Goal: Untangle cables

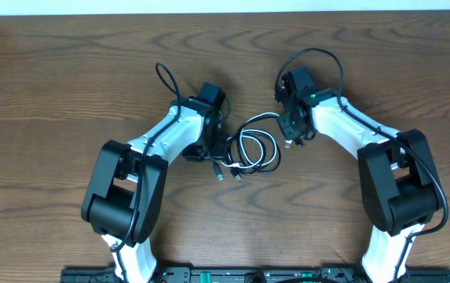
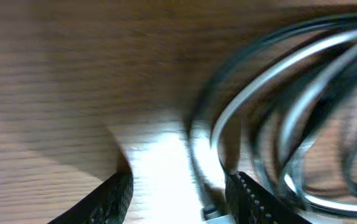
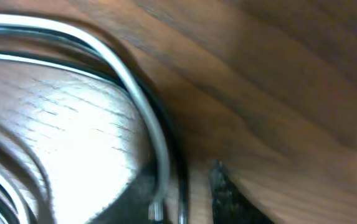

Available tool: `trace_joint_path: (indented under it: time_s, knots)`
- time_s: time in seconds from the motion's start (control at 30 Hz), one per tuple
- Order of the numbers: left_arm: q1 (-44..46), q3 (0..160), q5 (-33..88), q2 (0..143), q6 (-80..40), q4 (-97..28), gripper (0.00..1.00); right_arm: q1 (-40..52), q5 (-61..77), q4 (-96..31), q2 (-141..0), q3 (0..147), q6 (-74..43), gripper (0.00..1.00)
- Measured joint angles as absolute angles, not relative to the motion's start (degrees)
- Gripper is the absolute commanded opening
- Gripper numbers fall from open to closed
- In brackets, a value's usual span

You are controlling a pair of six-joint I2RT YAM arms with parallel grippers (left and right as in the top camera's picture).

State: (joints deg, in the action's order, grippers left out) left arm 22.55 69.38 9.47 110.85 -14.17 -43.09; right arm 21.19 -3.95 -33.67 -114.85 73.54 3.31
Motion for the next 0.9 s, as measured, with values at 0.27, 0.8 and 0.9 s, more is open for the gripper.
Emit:
trace_joint_path:
  time_s: [0.27, 0.8, 0.9]
  knots:
    - [22.6, 69.4, 6.5, 110.9, -14.2, -43.1, 0.61, 21.2, -7.0, -33.4, -114.9, 73.6, 3.6, 0.01]
    - [22.4, 70.4, 11.5, 111.4, -14.1, -43.9, 0.64, 21.2, -7.4, -33.2, -115.0, 73.5, 3.6, 0.11]
    - [22.3, 70.5, 12.9, 111.4, -14.1, -44.0, 0.64, 21.2, -7.7, -33.2, -115.0, 73.5, 3.6, 0.12]
